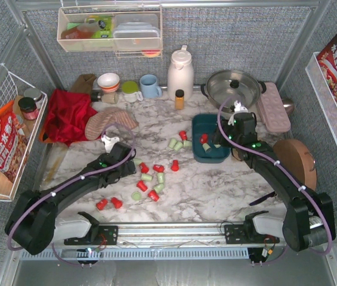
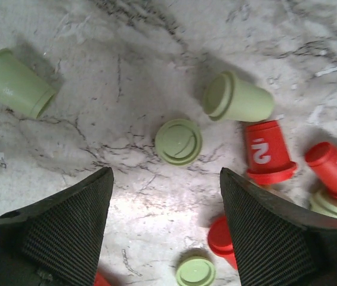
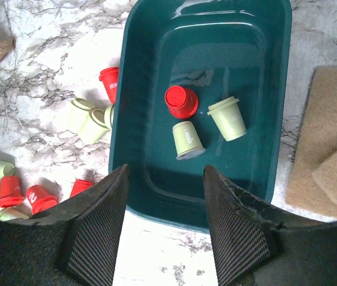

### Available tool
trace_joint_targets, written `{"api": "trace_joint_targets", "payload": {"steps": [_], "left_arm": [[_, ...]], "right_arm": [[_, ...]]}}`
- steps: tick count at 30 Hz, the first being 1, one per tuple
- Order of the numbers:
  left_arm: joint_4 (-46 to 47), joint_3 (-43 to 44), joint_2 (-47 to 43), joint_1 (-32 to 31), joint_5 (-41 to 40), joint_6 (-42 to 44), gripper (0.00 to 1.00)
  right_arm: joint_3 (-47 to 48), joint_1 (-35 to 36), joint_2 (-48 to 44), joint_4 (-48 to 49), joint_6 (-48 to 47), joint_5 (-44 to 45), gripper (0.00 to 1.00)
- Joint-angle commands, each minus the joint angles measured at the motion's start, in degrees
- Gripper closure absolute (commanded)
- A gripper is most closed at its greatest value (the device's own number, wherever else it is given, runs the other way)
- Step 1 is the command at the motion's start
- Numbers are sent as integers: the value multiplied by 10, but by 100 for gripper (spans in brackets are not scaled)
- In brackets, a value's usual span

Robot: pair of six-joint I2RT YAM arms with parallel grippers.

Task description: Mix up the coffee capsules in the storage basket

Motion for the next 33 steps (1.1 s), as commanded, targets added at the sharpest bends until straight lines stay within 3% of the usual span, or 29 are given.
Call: {"api": "trace_joint_targets", "payload": {"steps": [1, 4, 12, 23, 33], "left_arm": [[29, -23, 9, 11, 14, 0, 22], [74, -31, 21, 16, 50, 11, 28], [95, -15, 87, 23, 64, 25, 26], [78, -14, 100, 31, 66, 40, 48], [65, 11, 127, 31, 66, 51, 49]], "right_arm": [[9, 0, 1, 7, -1, -11, 43], [10, 0, 2, 6, -2, -12, 43], [12, 0, 5, 5, -4, -15, 43], [14, 0, 12, 5, -4, -18, 43], [15, 0, 10, 3, -5, -18, 43]]}}
